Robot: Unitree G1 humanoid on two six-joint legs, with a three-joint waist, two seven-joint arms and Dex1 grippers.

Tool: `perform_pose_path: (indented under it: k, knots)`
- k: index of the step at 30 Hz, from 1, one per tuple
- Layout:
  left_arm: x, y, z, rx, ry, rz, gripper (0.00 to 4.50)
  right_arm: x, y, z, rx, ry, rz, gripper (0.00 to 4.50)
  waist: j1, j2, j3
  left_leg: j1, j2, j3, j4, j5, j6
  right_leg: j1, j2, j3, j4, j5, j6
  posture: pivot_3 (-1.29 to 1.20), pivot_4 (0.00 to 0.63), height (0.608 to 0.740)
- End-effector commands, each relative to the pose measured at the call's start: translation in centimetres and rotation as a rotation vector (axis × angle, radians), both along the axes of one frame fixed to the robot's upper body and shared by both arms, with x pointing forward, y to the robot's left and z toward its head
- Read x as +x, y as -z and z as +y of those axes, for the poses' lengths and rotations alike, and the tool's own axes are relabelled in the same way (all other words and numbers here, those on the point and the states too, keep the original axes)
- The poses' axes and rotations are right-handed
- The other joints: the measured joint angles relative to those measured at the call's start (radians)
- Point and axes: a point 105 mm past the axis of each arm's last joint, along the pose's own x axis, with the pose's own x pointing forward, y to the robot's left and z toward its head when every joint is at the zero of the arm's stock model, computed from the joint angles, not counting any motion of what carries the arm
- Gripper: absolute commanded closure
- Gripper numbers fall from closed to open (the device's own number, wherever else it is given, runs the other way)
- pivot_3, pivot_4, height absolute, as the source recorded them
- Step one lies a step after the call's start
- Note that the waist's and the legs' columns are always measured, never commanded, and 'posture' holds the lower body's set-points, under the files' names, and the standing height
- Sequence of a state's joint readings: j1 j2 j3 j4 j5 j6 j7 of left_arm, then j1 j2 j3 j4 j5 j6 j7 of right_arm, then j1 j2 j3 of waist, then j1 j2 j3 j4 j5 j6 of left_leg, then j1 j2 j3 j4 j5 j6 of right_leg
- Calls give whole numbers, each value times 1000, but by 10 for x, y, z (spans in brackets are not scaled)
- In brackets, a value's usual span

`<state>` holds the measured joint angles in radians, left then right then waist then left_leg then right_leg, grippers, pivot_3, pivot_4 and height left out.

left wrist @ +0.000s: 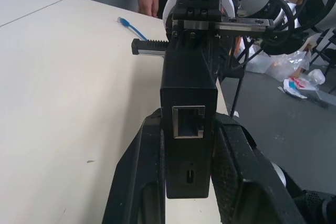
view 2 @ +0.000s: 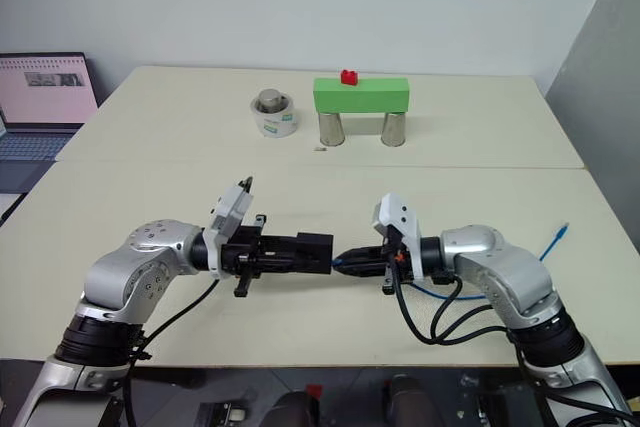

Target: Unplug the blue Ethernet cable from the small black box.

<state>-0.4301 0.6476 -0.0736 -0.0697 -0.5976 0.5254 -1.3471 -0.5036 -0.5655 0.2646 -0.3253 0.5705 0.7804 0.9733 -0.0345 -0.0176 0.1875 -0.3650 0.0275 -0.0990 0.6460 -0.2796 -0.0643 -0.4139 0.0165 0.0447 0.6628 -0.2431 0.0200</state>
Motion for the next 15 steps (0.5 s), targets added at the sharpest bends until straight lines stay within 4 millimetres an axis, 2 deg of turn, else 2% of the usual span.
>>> perform_pose_path:
  k: [1, 6, 15]
  knots:
    - [-4, -5, -1, 8, 19, -36, 3721, 0, -9, 1, -3, -23, -38, 4428, 0, 0, 0, 0, 0, 0, 0, 0, 0, 0, 0, 0, 0, 0, 0, 0, 150, 740]
    - [-3, -5, 4, 21, 13, -34, 3721, 2, -3, -4, -45, -27, -31, 4428, 0, 0, 0, 0, 0, 0, 0, 0, 0, 0, 0, 0, 0, 0, 0, 0, 150, 740]
    - [2, 3, 24, 125, -34, -67, 3721, 5, 5, -28, -120, 19, -23, 4448, 0, 0, 0, 0, 0, 0, 0, 0, 0, -1, 0, 0, 0, 0, 0, 0, 150, 740]
